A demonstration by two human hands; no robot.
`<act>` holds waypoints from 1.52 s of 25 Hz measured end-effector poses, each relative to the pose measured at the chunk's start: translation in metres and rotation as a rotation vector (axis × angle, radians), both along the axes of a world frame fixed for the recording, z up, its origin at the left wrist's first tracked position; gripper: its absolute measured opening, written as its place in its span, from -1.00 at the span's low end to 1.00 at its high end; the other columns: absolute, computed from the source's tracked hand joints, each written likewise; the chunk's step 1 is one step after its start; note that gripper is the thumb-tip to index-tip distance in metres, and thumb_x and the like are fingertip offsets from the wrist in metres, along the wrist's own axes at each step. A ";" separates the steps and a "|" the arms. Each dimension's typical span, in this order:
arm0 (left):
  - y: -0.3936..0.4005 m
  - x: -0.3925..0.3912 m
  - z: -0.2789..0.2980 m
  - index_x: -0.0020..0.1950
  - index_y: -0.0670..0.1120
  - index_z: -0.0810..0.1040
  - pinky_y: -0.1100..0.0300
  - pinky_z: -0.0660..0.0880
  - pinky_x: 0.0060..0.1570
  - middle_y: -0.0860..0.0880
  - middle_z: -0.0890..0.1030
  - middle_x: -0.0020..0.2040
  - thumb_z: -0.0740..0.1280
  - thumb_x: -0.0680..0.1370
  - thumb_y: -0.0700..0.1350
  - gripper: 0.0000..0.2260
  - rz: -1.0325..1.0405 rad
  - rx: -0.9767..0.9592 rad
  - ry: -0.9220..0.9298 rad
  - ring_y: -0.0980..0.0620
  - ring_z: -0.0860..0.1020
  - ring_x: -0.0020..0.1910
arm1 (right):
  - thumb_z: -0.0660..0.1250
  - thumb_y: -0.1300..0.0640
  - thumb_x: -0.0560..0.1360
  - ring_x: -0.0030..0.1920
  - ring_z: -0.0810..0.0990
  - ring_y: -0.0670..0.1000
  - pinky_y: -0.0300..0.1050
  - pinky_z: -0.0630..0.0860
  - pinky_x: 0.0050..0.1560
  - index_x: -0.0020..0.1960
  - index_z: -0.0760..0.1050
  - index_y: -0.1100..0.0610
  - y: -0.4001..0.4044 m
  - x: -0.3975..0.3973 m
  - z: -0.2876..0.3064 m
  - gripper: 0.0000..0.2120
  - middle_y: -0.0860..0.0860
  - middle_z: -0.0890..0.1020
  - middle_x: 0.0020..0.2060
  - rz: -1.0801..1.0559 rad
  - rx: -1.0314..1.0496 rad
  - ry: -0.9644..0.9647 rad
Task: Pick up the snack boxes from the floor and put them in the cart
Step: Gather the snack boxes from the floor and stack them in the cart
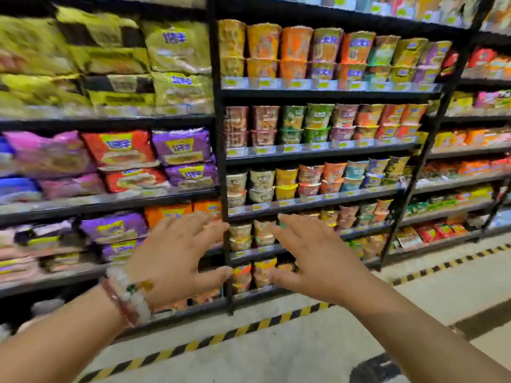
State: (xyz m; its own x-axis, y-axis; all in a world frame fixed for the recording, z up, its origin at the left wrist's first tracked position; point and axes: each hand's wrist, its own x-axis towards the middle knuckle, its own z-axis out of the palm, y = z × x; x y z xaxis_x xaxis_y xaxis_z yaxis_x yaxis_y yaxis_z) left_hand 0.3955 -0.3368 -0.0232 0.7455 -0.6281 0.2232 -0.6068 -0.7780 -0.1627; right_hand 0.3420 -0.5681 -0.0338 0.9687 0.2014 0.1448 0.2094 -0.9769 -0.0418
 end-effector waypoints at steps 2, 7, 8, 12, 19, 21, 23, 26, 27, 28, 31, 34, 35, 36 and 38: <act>0.061 0.002 -0.008 0.26 0.01 0.55 -0.13 0.52 0.03 -0.06 0.60 0.18 -0.06 0.48 0.38 -0.35 0.122 0.021 -0.021 -0.11 0.60 0.10 | -0.23 -0.56 0.34 0.53 -0.08 -0.04 -0.02 -0.17 0.49 0.55 -0.07 -0.15 0.054 0.024 -0.005 -0.12 -0.09 -0.01 0.55 0.105 0.000 0.000; 0.181 -0.014 -0.019 0.22 -0.02 0.55 0.01 0.49 0.06 -0.05 0.61 0.15 -0.10 0.53 0.35 -0.36 0.404 -0.017 -0.010 -0.08 0.61 0.07 | -0.50 -0.47 0.22 0.52 0.02 0.01 0.01 -0.12 0.49 0.54 0.06 -0.10 0.177 0.070 -0.013 0.01 -0.03 0.11 0.53 0.364 0.022 -0.031; 0.201 -0.019 -0.020 0.22 -0.02 0.55 0.00 0.49 0.05 -0.06 0.60 0.16 -0.09 0.53 0.35 -0.37 0.449 -0.026 -0.015 -0.08 0.60 0.09 | -0.51 -0.49 0.23 0.51 0.03 0.02 0.01 -0.12 0.48 0.53 0.06 -0.09 0.201 0.078 -0.015 0.01 -0.02 0.12 0.53 0.421 0.018 -0.040; 0.259 -0.030 -0.027 0.26 -0.03 0.53 -0.10 0.50 0.03 -0.06 0.58 0.19 0.07 0.50 0.30 -0.45 0.626 -0.079 -0.007 -0.09 0.58 0.13 | -0.37 -0.40 0.33 0.48 0.06 0.03 -0.05 -0.13 0.43 0.53 0.07 -0.10 0.277 0.108 -0.024 -0.14 -0.02 0.16 0.51 0.614 0.016 -0.039; 0.334 -0.026 -0.051 0.24 -0.03 0.56 -0.10 0.52 0.00 -0.10 0.60 0.19 -0.05 0.55 0.32 -0.39 0.976 -0.062 -0.040 -0.14 0.59 0.12 | -0.27 -0.39 0.50 0.29 0.44 0.14 0.14 0.30 0.33 0.36 0.44 0.02 0.391 0.180 -0.044 -0.22 0.08 0.49 0.28 0.925 0.038 -0.044; 0.353 -0.025 -0.053 0.26 -0.03 0.54 -0.13 0.52 0.01 -0.12 0.59 0.20 -0.11 0.56 0.33 -0.36 1.058 -0.081 -0.052 -0.15 0.59 0.12 | -0.27 -0.34 0.54 0.18 0.55 0.16 0.16 0.42 0.22 0.26 0.52 0.03 0.423 0.197 -0.042 -0.25 0.10 0.58 0.17 0.971 0.033 -0.048; 0.371 -0.029 -0.059 0.29 -0.04 0.52 -0.17 0.50 0.03 -0.14 0.58 0.22 -0.12 0.56 0.34 -0.34 1.137 -0.098 -0.078 -0.17 0.58 0.14 | -0.36 -0.38 0.49 0.31 0.46 0.16 0.15 0.28 0.35 0.35 0.45 -0.01 0.453 0.204 -0.038 -0.18 0.11 0.50 0.28 1.066 -0.002 -0.072; 0.396 -0.048 -0.065 0.29 -0.07 0.52 -0.20 0.49 0.03 -0.16 0.57 0.22 -0.11 0.55 0.35 -0.33 1.262 -0.107 -0.116 -0.19 0.57 0.15 | -0.49 -0.44 0.24 0.52 -0.03 0.07 0.03 -0.19 0.47 0.54 0.04 -0.11 0.492 0.210 -0.039 -0.03 0.02 0.08 0.53 1.265 -0.054 -0.009; 0.402 -0.058 -0.067 0.29 -0.06 0.52 -0.19 0.49 0.02 -0.16 0.57 0.22 -0.10 0.55 0.35 -0.33 1.309 -0.107 -0.121 -0.20 0.57 0.14 | -0.48 -0.44 0.23 0.52 -0.08 0.05 0.00 -0.23 0.46 0.55 -0.01 -0.12 0.505 0.208 -0.041 -0.03 -0.01 0.03 0.54 1.309 -0.056 -0.008; 0.411 -0.071 -0.069 0.29 -0.06 0.52 -0.19 0.49 0.01 -0.16 0.57 0.22 -0.10 0.55 0.36 -0.33 1.361 -0.092 -0.134 -0.20 0.57 0.14 | -0.46 -0.45 0.25 0.52 -0.11 0.05 -0.03 -0.25 0.45 0.55 -0.04 -0.13 0.521 0.205 -0.043 -0.07 -0.02 0.01 0.54 1.348 -0.060 -0.003; 0.434 -0.109 -0.075 0.30 -0.04 0.51 -0.16 0.49 0.04 -0.15 0.56 0.24 -0.12 0.52 0.40 -0.29 1.501 -0.095 -0.144 -0.20 0.56 0.16 | -0.39 -0.47 0.32 0.52 -0.16 0.02 -0.03 -0.30 0.45 0.55 -0.11 -0.16 0.569 0.190 -0.048 -0.14 -0.03 -0.06 0.55 1.465 -0.062 0.012; 0.459 -0.149 -0.080 0.29 -0.06 0.52 -0.17 0.50 0.06 -0.17 0.55 0.25 -0.12 0.50 0.43 -0.26 1.607 -0.142 -0.178 -0.22 0.56 0.16 | -0.46 -0.45 0.28 0.53 -0.15 0.01 -0.09 -0.32 0.43 0.54 -0.11 -0.17 0.622 0.164 -0.049 -0.11 -0.04 -0.05 0.55 1.581 -0.047 -0.001; 0.468 -0.161 -0.082 0.28 -0.07 0.53 -0.15 0.52 0.03 -0.17 0.57 0.22 -0.12 0.51 0.42 -0.26 1.626 -0.130 -0.200 -0.21 0.57 0.13 | -0.44 -0.44 0.29 0.52 -0.15 0.01 -0.13 -0.34 0.41 0.54 -0.11 -0.17 0.641 0.154 -0.050 -0.13 -0.05 -0.05 0.55 1.613 -0.029 -0.006; 0.479 -0.174 -0.083 0.26 -0.07 0.54 -0.13 0.53 0.01 -0.16 0.58 0.19 -0.11 0.51 0.40 -0.28 1.650 -0.114 -0.219 -0.19 0.59 0.10 | -0.41 -0.42 0.30 0.52 -0.15 0.01 -0.17 -0.36 0.38 0.54 -0.11 -0.17 0.660 0.143 -0.050 -0.15 -0.05 -0.06 0.55 1.642 -0.018 -0.003; 0.505 -0.201 -0.084 0.25 -0.05 0.53 -0.05 0.53 -0.02 -0.13 0.60 0.16 -0.08 0.52 0.38 -0.34 1.703 -0.083 -0.249 -0.14 0.59 0.07 | -0.46 -0.42 0.28 0.53 -0.14 0.01 -0.17 -0.37 0.35 0.54 -0.11 -0.17 0.705 0.117 -0.054 -0.13 -0.05 -0.05 0.55 1.694 0.018 -0.027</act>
State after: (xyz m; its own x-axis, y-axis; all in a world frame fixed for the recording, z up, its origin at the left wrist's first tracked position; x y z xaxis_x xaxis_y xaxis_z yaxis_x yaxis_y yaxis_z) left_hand 0.1947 0.1683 -0.1077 0.4535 0.7879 0.4165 0.8763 -0.4795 -0.0471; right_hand 0.4587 0.1368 -0.0877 -0.3197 0.9321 0.1700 0.9439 0.3290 -0.0284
